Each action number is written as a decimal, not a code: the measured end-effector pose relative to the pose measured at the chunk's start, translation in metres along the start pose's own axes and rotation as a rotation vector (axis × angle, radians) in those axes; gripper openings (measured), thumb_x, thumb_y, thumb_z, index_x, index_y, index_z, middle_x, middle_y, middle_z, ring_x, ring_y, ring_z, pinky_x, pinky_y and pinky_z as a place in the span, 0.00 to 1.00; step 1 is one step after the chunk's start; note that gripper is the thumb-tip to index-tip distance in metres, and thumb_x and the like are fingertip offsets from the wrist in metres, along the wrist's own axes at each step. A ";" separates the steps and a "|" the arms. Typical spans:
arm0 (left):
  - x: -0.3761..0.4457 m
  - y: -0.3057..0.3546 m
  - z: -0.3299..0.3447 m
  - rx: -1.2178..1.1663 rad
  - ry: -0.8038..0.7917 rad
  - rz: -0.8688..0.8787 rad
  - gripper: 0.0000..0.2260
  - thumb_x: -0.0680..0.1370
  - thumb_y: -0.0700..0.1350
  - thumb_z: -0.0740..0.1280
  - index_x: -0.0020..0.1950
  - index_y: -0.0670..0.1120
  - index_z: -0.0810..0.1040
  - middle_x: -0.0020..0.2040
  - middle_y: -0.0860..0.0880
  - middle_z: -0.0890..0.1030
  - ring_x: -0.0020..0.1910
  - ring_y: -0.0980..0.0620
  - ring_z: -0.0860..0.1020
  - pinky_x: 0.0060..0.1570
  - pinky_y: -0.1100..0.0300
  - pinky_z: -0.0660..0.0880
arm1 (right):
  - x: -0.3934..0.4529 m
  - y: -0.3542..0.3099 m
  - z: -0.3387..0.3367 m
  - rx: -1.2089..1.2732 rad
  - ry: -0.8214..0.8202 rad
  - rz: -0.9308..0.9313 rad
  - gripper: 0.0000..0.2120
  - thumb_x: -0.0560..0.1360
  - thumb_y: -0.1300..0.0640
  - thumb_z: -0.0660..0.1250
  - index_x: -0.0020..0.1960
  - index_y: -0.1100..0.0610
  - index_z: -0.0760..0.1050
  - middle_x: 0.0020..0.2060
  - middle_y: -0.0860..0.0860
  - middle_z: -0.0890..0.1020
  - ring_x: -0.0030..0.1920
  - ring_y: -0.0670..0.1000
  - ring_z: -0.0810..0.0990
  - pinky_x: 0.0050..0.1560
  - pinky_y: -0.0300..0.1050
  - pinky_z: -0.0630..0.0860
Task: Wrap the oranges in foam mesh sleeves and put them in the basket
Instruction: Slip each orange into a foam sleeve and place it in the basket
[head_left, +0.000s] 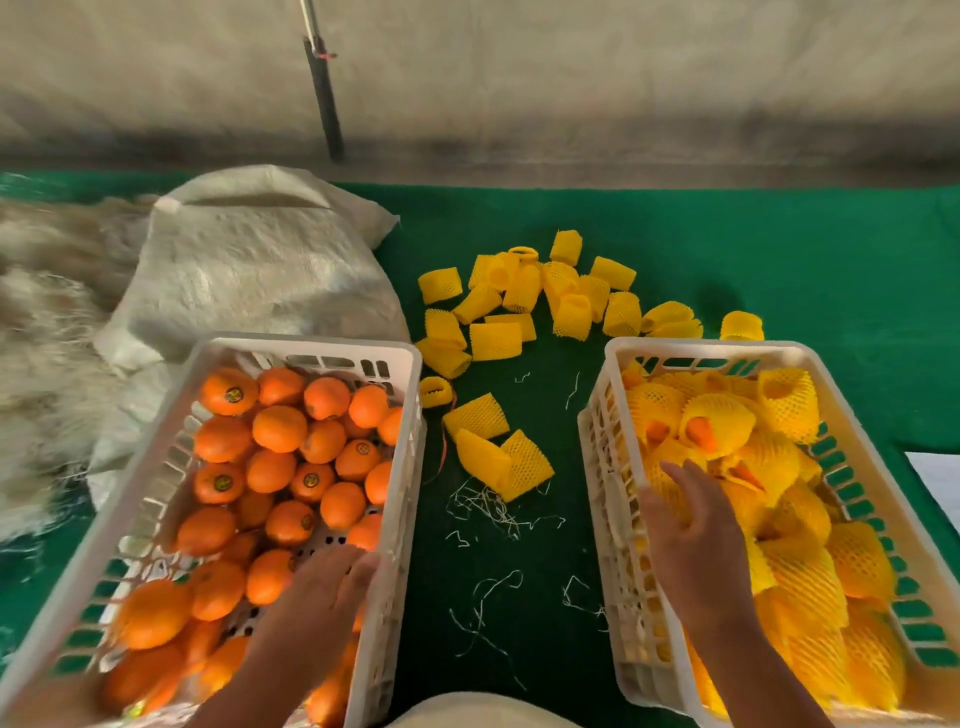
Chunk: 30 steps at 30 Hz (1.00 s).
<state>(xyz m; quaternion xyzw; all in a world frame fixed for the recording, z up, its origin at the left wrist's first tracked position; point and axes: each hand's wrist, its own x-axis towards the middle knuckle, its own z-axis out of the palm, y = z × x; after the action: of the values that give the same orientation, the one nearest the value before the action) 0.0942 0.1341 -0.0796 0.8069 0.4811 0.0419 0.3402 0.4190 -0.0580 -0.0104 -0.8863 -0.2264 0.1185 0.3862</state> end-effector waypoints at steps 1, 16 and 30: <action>0.002 -0.008 -0.007 0.011 0.054 0.016 0.15 0.84 0.61 0.59 0.57 0.54 0.80 0.49 0.55 0.81 0.52 0.52 0.80 0.53 0.54 0.78 | -0.011 -0.009 0.008 0.015 -0.025 -0.027 0.19 0.81 0.44 0.66 0.70 0.47 0.75 0.74 0.48 0.72 0.74 0.52 0.70 0.73 0.60 0.71; 0.022 -0.081 -0.009 0.505 -0.261 -0.017 0.29 0.72 0.57 0.75 0.70 0.52 0.72 0.69 0.48 0.70 0.69 0.44 0.68 0.62 0.50 0.75 | -0.050 -0.020 0.089 -0.373 -0.416 -0.321 0.18 0.78 0.53 0.74 0.67 0.53 0.79 0.69 0.51 0.79 0.71 0.50 0.75 0.72 0.41 0.63; 0.032 -0.057 0.019 0.258 -0.227 -0.123 0.19 0.74 0.52 0.73 0.61 0.51 0.71 0.53 0.50 0.77 0.49 0.51 0.78 0.47 0.55 0.79 | -0.001 -0.036 0.149 -0.493 -0.659 -0.200 0.19 0.81 0.51 0.70 0.71 0.52 0.75 0.68 0.50 0.75 0.62 0.49 0.76 0.62 0.41 0.74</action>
<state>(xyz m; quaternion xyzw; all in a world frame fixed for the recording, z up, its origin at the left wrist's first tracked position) 0.0757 0.1675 -0.1362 0.8124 0.4894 -0.1324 0.2879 0.3498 0.0574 -0.0837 -0.8404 -0.4443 0.3000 0.0792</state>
